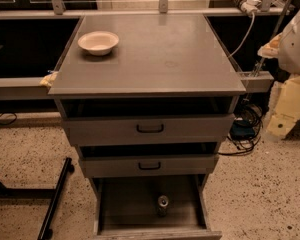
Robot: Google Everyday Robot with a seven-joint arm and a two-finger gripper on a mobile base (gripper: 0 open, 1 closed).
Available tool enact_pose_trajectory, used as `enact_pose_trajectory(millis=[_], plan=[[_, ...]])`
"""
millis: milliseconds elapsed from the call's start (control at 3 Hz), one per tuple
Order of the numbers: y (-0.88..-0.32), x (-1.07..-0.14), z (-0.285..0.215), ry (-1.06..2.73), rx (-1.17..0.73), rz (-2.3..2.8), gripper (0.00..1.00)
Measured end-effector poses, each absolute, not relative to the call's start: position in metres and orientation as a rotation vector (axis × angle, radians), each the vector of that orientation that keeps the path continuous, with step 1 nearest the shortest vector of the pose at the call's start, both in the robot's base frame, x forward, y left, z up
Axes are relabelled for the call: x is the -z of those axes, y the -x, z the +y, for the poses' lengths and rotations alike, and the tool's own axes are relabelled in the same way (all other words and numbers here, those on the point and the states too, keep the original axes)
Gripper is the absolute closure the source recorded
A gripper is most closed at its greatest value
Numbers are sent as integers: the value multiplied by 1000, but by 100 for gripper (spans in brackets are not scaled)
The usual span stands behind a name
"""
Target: Pick redbull can from bottom drawer and place on counter
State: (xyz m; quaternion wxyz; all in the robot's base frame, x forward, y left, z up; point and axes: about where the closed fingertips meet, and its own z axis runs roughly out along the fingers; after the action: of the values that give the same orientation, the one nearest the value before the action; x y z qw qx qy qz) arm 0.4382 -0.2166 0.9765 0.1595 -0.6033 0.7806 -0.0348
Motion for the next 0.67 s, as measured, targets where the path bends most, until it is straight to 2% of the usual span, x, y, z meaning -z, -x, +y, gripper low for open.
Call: enact_pose_trajectory(millis=[333,667], plan=[[-438,-977,-217,1724,100,2231,0],[-438,-977,-217,1724,100,2231,18]])
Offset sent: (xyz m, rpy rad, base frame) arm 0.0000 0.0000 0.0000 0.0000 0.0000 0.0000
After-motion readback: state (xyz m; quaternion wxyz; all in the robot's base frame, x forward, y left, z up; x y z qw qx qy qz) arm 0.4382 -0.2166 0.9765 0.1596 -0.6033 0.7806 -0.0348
